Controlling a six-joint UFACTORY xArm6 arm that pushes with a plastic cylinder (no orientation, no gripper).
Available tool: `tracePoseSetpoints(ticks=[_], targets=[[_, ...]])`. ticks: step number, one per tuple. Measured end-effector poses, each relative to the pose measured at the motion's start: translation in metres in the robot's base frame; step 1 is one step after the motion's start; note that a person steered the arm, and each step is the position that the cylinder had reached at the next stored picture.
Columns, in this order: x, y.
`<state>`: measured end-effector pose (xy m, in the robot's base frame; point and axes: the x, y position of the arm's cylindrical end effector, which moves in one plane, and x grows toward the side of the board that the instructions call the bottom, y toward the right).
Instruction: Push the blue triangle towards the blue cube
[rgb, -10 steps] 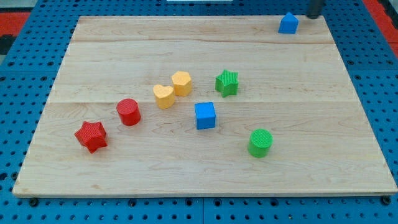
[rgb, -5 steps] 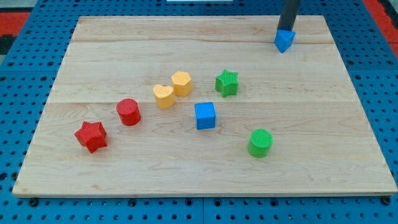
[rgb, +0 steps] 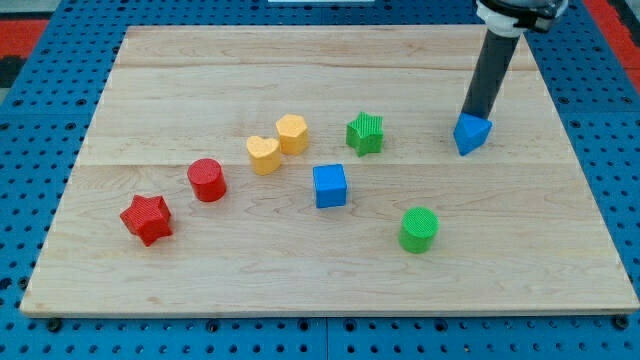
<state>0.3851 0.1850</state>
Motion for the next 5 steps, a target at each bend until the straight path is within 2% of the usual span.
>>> tracePoseSetpoints(ticks=[2,5], targets=[[0.042,0.004],[0.071,-0.001]])
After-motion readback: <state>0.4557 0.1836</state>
